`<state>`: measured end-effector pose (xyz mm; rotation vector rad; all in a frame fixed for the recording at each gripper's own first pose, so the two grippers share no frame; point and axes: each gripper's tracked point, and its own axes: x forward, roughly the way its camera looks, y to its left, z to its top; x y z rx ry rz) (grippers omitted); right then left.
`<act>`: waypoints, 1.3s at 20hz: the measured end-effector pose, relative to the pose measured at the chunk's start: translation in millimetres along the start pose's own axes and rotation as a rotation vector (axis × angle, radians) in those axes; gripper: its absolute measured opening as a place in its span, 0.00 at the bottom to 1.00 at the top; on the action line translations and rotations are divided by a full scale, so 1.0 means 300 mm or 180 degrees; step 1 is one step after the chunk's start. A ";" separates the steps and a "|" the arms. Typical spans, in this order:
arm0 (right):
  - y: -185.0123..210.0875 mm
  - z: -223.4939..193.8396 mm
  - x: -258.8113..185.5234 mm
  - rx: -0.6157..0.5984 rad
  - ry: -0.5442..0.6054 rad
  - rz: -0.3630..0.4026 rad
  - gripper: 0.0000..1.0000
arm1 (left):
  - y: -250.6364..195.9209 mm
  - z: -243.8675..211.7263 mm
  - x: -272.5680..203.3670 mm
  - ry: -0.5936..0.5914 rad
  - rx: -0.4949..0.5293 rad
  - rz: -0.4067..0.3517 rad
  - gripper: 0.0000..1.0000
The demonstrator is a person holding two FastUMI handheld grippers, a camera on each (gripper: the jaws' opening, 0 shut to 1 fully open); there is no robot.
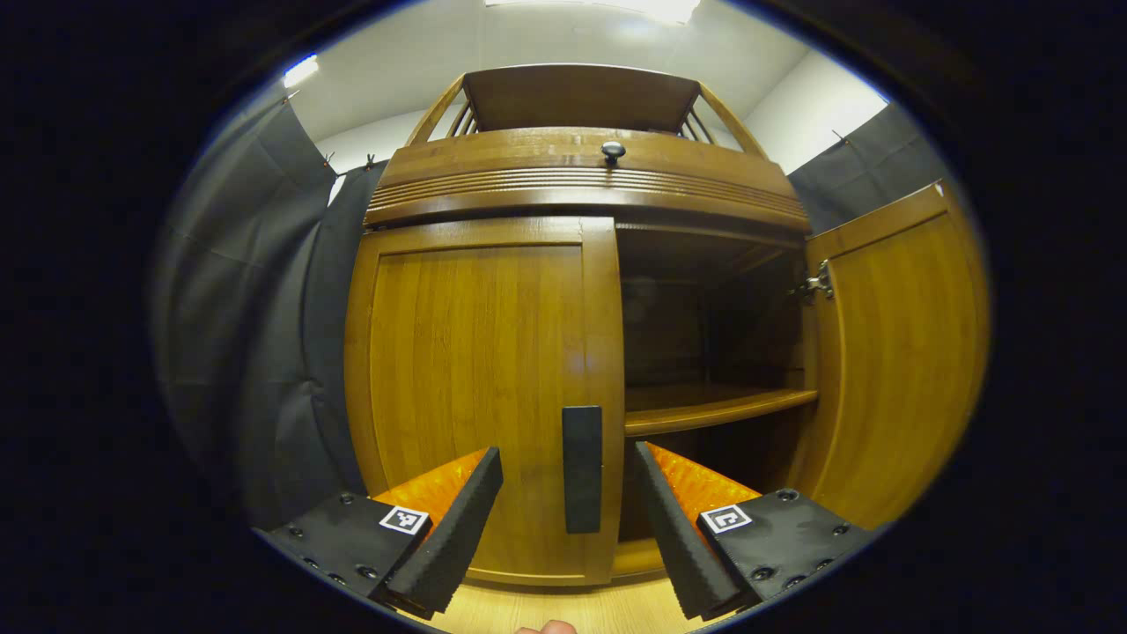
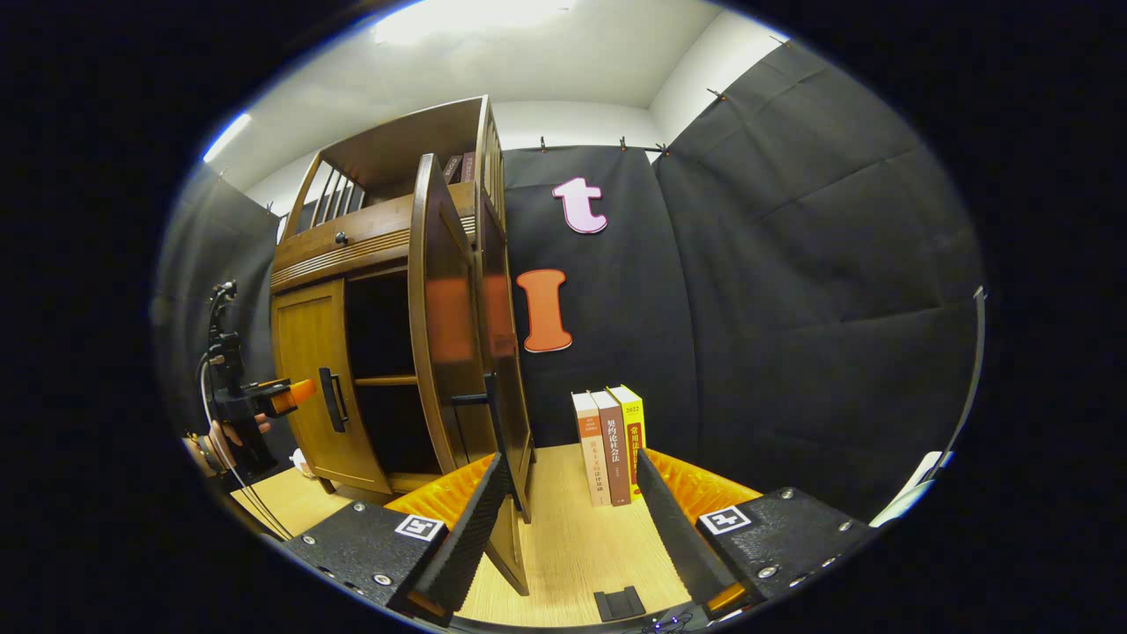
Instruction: Open the right door of the double-door shoe cabinet with the right hand, and open the left door with the left hand.
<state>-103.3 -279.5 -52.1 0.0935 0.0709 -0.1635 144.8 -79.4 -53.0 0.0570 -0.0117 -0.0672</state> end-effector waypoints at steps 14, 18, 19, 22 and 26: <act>-0.070 0.023 -0.129 0.0208 -0.0140 -0.0352 0.90 | -0.015 -0.128 0.245 0.0264 -0.0158 -0.0124 0.92; -0.076 0.024 -0.147 0.0141 -0.0109 -0.0439 0.91 | -0.042 -0.157 0.244 0.0288 -0.0223 -0.0258 0.63; -0.072 0.020 -0.149 0.0118 -0.0093 -0.0445 0.92 | -0.059 -0.165 0.239 0.0302 -0.0271 -0.0321 0.55; -0.047 0.002 -0.149 0.0116 -0.0019 -0.0419 0.92 | -0.054 -0.164 0.239 0.0286 -0.0136 -0.0194 0.36; 0.003 -0.012 -0.153 0.0060 0.0043 -0.0347 0.93 | -0.054 -0.169 0.231 0.0439 -0.0180 -0.0207 0.30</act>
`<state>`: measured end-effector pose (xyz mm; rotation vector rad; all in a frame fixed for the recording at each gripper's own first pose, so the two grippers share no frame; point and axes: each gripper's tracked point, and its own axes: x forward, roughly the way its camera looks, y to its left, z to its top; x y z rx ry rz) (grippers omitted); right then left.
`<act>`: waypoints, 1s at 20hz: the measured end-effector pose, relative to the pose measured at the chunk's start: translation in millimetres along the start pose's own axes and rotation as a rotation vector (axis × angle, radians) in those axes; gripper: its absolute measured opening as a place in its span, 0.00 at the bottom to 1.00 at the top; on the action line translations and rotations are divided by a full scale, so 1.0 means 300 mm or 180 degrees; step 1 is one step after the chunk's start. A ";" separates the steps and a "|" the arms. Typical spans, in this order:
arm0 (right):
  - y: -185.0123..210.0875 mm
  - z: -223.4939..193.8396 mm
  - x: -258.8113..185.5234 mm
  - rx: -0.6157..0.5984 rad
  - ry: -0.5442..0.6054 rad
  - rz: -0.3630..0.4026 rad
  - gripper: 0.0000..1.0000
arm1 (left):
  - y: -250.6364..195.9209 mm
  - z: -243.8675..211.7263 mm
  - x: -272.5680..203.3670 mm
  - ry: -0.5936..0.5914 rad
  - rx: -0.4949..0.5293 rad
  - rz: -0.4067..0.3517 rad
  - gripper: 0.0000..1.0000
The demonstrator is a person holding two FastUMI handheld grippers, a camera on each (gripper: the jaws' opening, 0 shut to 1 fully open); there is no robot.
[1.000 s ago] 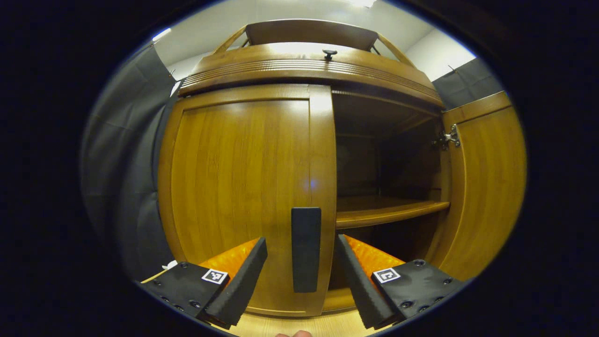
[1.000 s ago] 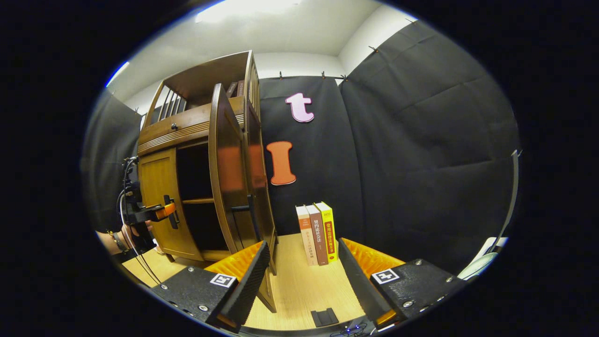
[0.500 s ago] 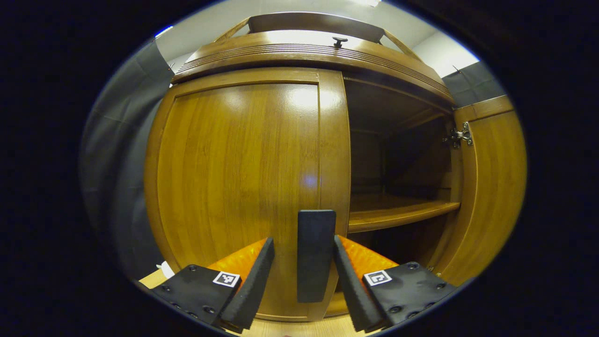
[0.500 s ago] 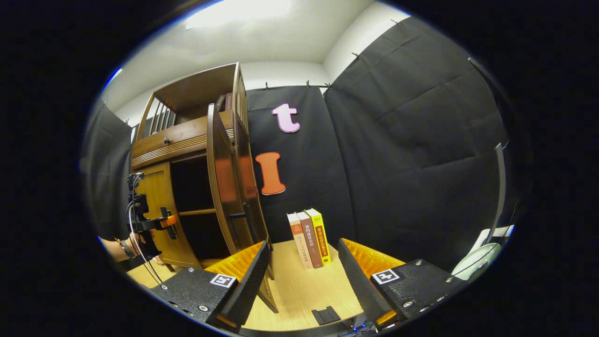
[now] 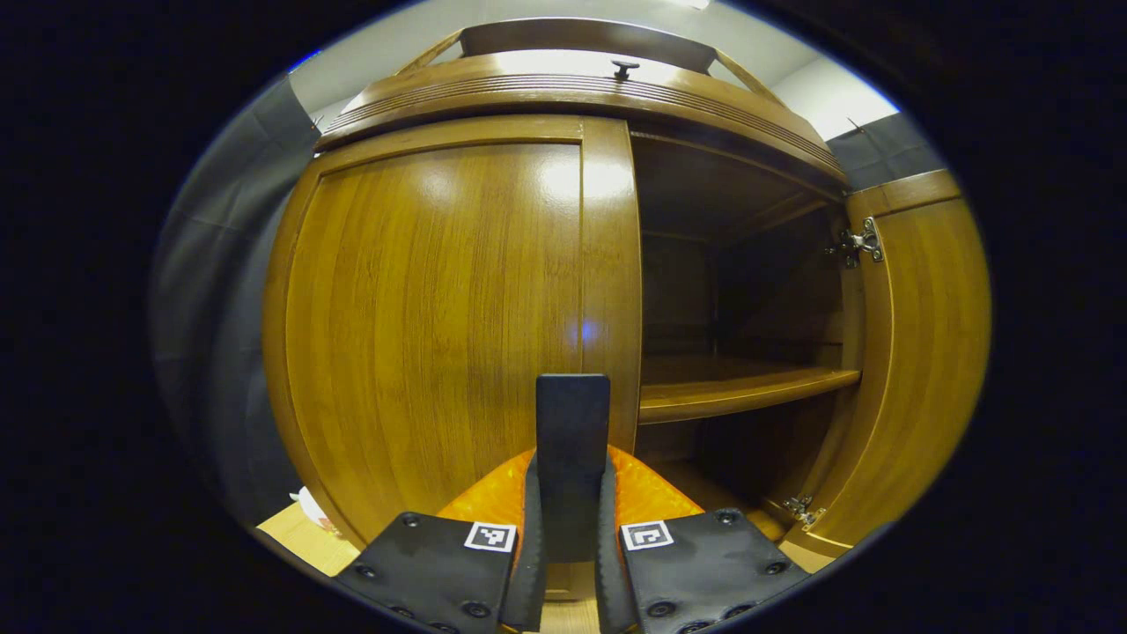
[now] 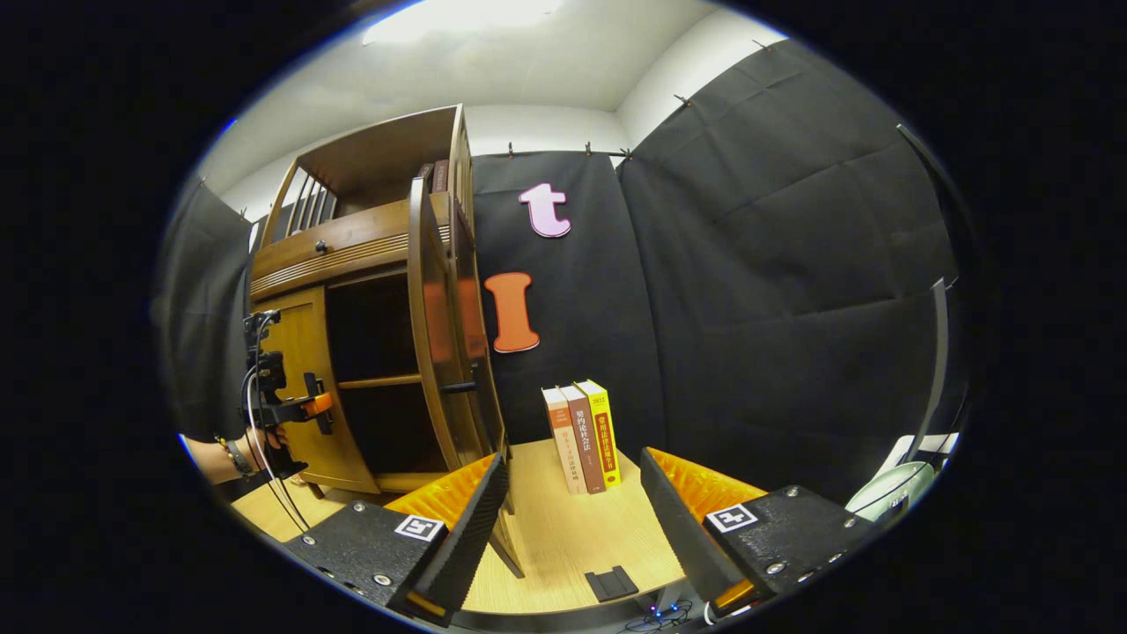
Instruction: Open the right door of the double-door shoe cabinet with the right hand, and open the left door with the left hand.
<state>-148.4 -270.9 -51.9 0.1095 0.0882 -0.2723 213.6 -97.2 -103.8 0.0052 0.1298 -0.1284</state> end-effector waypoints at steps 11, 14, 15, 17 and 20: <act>0.082 0.010 -0.024 -0.0168 0.0045 0.0131 0.93 | 0.037 0.008 -0.260 0.0171 0.0001 0.0113 0.30; 0.100 0.036 -0.037 -0.0174 0.0001 0.0174 0.93 | 0.084 0.011 -0.360 0.0239 -0.0038 0.0145 0.29; 0.097 0.042 -0.041 -0.0189 -0.0011 0.0175 0.93 | 0.097 0.012 -0.394 0.0260 -0.0049 0.0147 0.29; 0.096 0.057 -0.037 -0.0178 -0.0032 0.0177 0.93 | 0.130 0.020 -0.456 0.0254 -0.0080 0.0153 0.33; 0.086 0.074 -0.032 -0.0224 -0.0064 0.0171 0.93 | 0.190 0.027 -0.535 0.0228 -0.0180 0.0144 0.29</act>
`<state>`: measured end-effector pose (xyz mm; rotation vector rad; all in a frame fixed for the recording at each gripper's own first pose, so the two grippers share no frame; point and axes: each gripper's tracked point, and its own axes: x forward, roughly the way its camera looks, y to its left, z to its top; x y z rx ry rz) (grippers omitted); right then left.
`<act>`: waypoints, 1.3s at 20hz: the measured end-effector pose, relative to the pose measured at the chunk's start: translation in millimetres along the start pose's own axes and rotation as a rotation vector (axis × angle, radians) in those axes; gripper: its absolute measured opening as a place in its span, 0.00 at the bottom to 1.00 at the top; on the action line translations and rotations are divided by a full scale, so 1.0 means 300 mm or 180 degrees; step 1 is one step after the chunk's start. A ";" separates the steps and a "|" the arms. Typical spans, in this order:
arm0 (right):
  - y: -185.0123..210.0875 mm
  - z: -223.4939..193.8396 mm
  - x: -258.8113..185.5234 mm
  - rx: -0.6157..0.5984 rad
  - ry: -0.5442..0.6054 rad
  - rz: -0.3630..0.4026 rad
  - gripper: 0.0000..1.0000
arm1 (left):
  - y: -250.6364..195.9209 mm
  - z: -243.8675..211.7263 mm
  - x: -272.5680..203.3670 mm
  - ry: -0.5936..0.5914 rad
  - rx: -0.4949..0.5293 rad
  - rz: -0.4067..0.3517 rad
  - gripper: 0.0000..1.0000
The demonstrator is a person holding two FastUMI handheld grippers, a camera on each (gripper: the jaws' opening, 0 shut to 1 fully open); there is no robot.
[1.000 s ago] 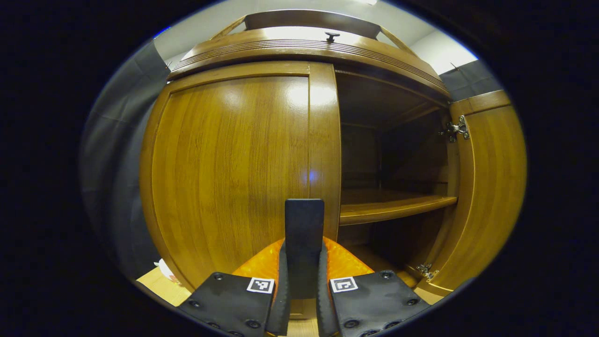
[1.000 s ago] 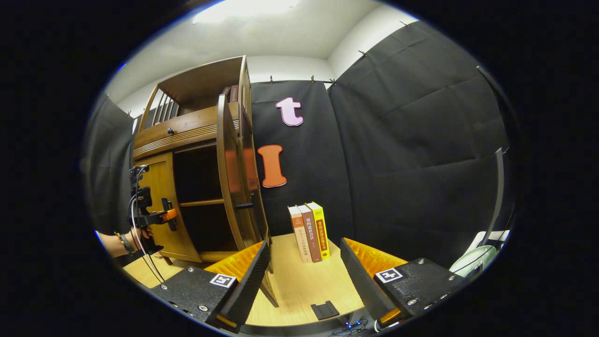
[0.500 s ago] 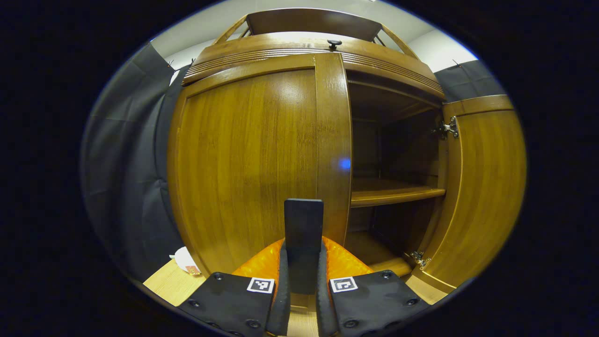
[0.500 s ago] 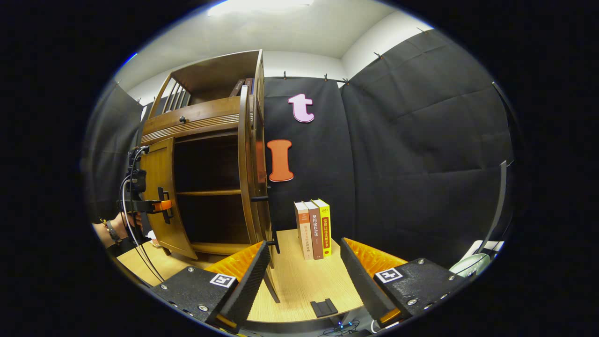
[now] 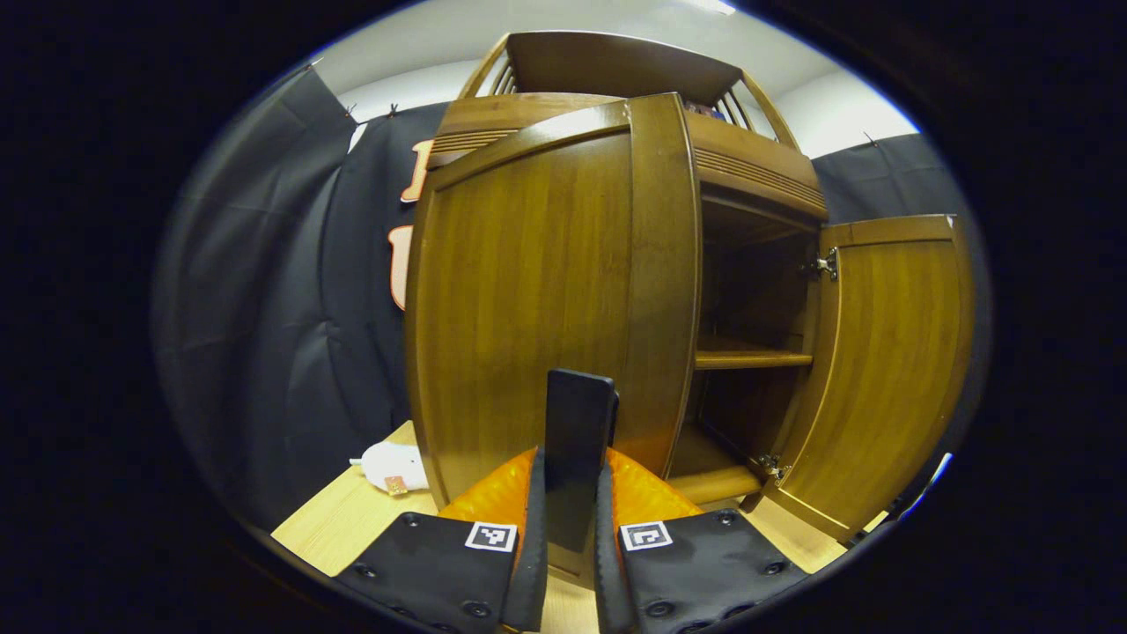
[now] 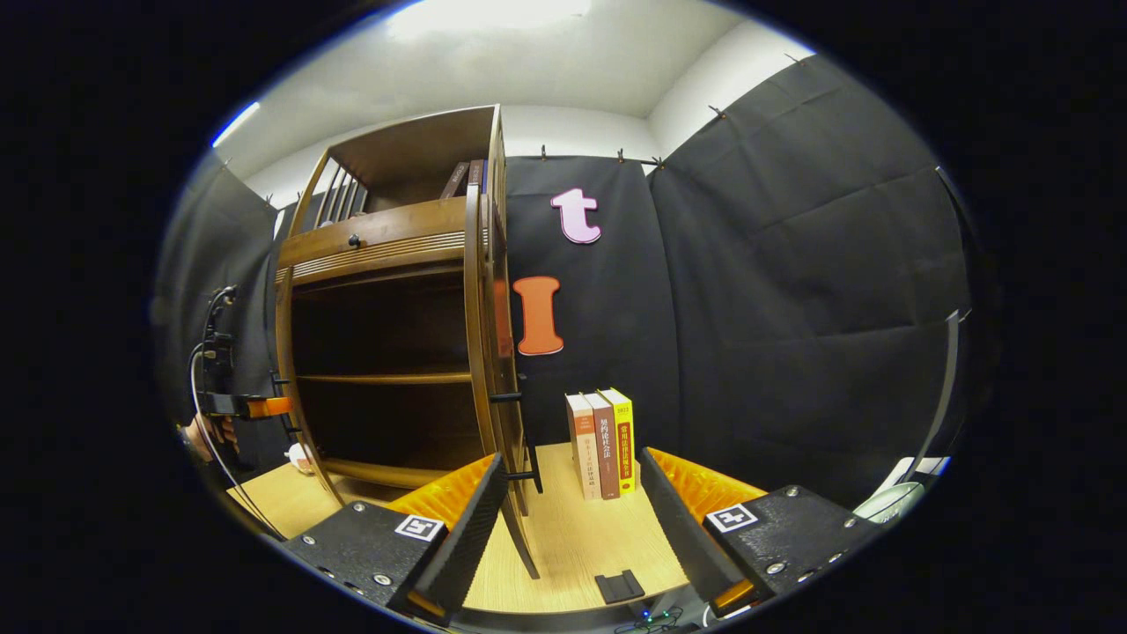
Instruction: Open the right door of the double-door shoe cabinet with the right hand, and open the left door with the left hand.
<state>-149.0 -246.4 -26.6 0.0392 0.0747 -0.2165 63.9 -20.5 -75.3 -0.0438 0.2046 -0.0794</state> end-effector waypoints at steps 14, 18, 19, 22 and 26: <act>0.043 0.066 0.039 -0.0053 -0.0034 0.0063 0.93 | 0.328 0.014 -0.238 -0.0168 0.0034 0.0561 0.18; 0.070 0.077 0.052 -0.0059 -0.0047 0.0125 0.93 | 0.457 0.023 -0.270 -0.0195 -0.0061 0.0523 0.15; 0.069 0.084 0.058 -0.0074 -0.0055 0.0110 0.93 | 0.488 0.015 -0.275 -0.0209 -0.0041 0.0486 0.15; 0.063 0.103 0.066 -0.0069 -0.0090 0.0061 1.00 | 0.566 0.023 -0.279 -0.0290 0.0126 0.0327 0.09; 0.074 0.113 0.068 -0.0008 -0.0061 0.0046 1.00 | 0.626 0.025 -0.276 -0.0331 0.0221 0.0092 0.09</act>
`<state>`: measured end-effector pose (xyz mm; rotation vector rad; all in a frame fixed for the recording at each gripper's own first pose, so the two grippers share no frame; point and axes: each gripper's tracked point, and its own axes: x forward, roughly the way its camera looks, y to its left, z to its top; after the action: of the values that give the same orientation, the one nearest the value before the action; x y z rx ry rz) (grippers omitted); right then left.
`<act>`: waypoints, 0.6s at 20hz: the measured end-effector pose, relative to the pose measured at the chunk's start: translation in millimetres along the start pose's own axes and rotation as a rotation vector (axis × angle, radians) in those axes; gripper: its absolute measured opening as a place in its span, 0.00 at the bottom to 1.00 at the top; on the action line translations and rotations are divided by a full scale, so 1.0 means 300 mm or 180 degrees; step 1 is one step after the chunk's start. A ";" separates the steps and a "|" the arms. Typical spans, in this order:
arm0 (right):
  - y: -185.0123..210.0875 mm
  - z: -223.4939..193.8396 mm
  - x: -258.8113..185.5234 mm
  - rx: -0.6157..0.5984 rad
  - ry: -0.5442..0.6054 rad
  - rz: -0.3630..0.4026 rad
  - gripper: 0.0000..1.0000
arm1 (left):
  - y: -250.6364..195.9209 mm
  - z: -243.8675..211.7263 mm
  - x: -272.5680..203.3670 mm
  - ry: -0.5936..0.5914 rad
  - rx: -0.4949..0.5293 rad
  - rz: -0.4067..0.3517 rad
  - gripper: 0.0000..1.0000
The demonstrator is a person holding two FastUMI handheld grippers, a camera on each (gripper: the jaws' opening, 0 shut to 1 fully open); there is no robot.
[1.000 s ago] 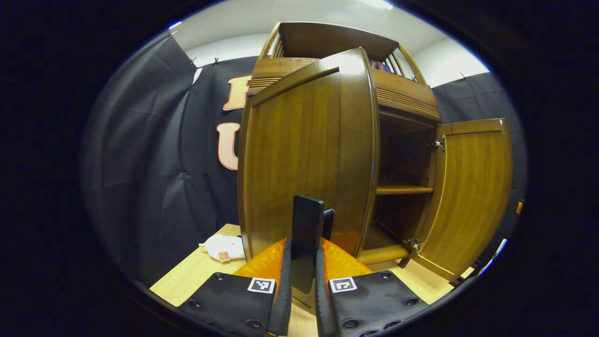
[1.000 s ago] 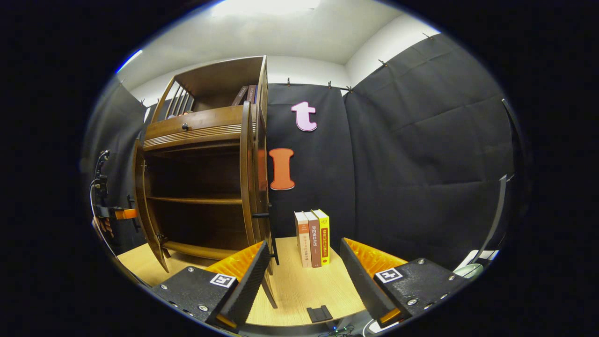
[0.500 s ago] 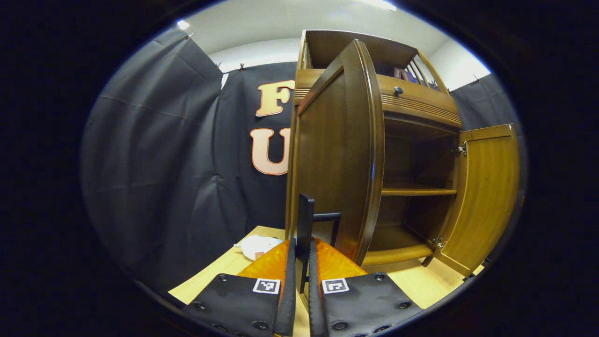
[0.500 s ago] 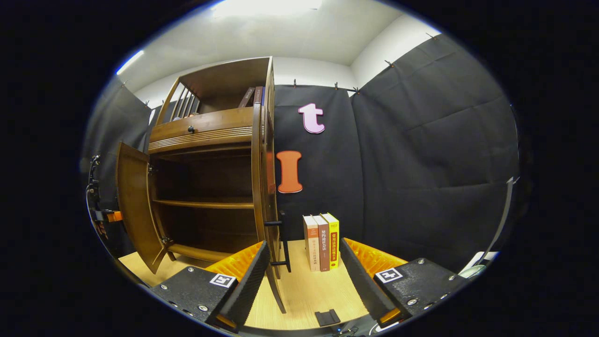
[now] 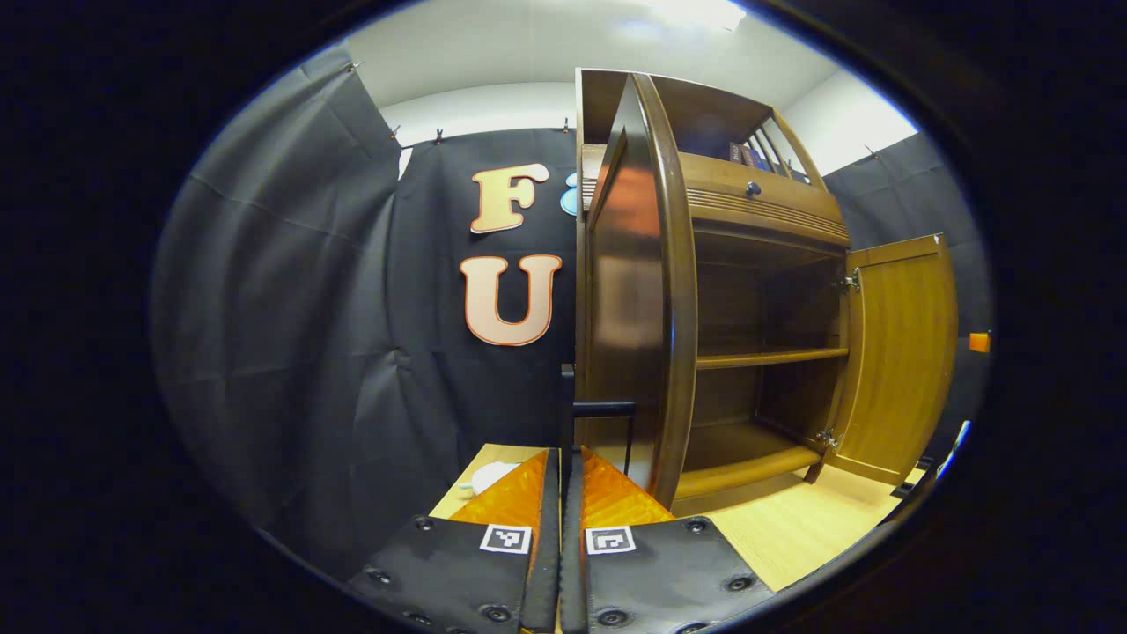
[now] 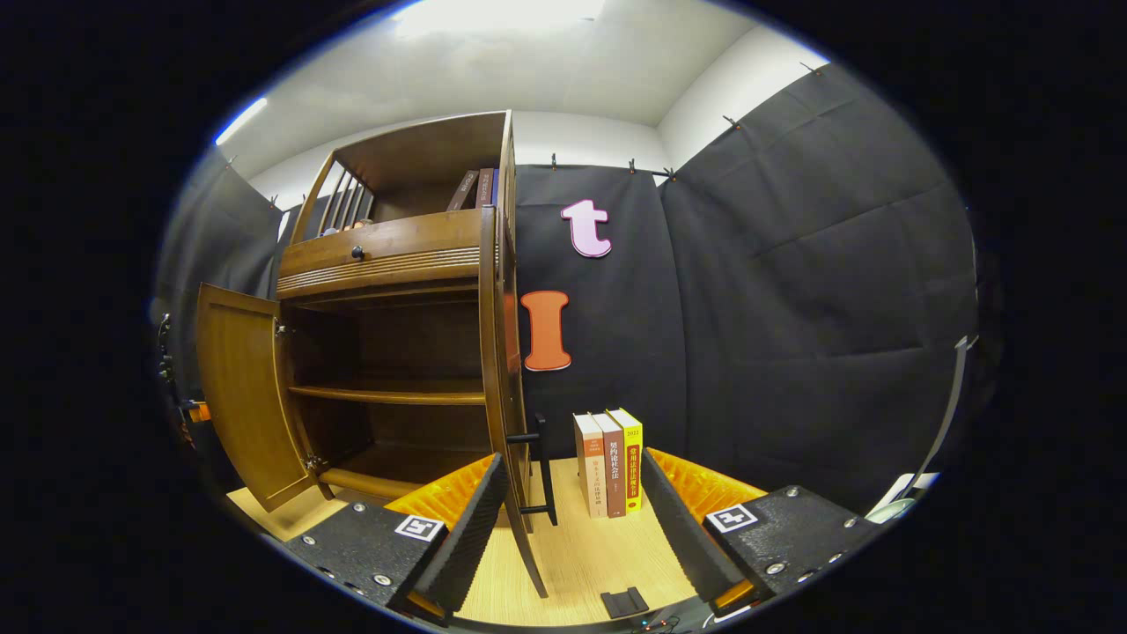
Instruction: Open the right door of the double-door shoe cabinet with the right hand, and open the left door with the left hand.
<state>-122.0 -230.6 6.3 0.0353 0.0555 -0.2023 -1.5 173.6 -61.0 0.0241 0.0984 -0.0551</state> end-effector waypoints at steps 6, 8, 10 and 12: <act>-0.012 -0.037 0.008 -0.0026 0.0147 -0.0113 1.00 | 0.116 0.005 0.010 -0.0067 -0.0177 -0.0453 0.05; -0.005 -0.032 0.010 0.0036 0.0149 -0.0133 0.93 | 0.149 -0.003 0.012 -0.0089 -0.0246 -0.0538 0.10; -0.003 -0.032 0.009 0.0044 0.0152 -0.0166 0.83 | 0.152 -0.005 0.012 -0.0094 -0.0320 -0.0611 0.15; 0.008 -0.028 0.012 0.0076 0.0130 -0.0189 0.84 | 0.153 -0.019 -0.002 -0.0072 -0.0282 -0.0586 0.16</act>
<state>-118.5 -228.7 -2.2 0.0618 0.0949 -0.2616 -0.1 219.7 -65.6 -0.0741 0.0801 -0.2350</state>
